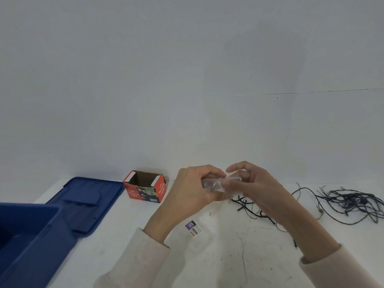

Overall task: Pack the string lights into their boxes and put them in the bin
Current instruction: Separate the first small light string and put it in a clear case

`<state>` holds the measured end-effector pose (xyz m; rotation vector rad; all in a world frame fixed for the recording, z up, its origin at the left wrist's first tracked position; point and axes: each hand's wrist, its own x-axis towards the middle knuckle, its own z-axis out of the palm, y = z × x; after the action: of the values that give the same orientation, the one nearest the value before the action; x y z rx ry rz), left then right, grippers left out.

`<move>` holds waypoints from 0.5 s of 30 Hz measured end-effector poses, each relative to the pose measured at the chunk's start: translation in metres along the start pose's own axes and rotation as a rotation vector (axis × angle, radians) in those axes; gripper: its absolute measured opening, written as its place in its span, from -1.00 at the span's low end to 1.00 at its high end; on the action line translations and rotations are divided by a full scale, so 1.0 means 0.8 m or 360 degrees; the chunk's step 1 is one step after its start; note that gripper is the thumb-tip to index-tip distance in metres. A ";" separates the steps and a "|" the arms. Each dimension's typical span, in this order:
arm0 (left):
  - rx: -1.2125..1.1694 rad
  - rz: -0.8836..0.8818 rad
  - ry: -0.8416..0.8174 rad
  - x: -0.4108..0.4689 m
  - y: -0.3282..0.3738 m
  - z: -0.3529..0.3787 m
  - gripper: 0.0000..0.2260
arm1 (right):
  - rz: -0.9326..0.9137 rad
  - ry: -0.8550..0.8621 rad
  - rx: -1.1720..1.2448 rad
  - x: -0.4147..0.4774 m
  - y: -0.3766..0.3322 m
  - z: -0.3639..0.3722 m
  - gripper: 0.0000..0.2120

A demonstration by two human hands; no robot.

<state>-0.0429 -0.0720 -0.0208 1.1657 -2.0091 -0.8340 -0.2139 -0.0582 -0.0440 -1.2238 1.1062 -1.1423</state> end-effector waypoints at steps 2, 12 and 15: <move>0.0058 0.0038 -0.0029 -0.002 -0.004 -0.003 -0.71 | 0.0030 -0.0111 -0.0044 0.001 0.003 -0.001 -0.54; 0.0149 0.0036 -0.0006 -0.008 -0.034 -0.016 -0.74 | -0.0008 -0.0293 0.0105 0.016 0.025 0.020 -0.70; 0.0115 -0.0036 -0.0005 -0.002 -0.045 -0.026 -0.69 | 0.0004 -0.0276 0.0199 0.029 0.033 0.035 -0.69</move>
<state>-0.0085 -0.0892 -0.0371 1.2300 -2.0476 -0.7802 -0.1830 -0.0777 -0.0692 -1.1993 0.8931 -1.0658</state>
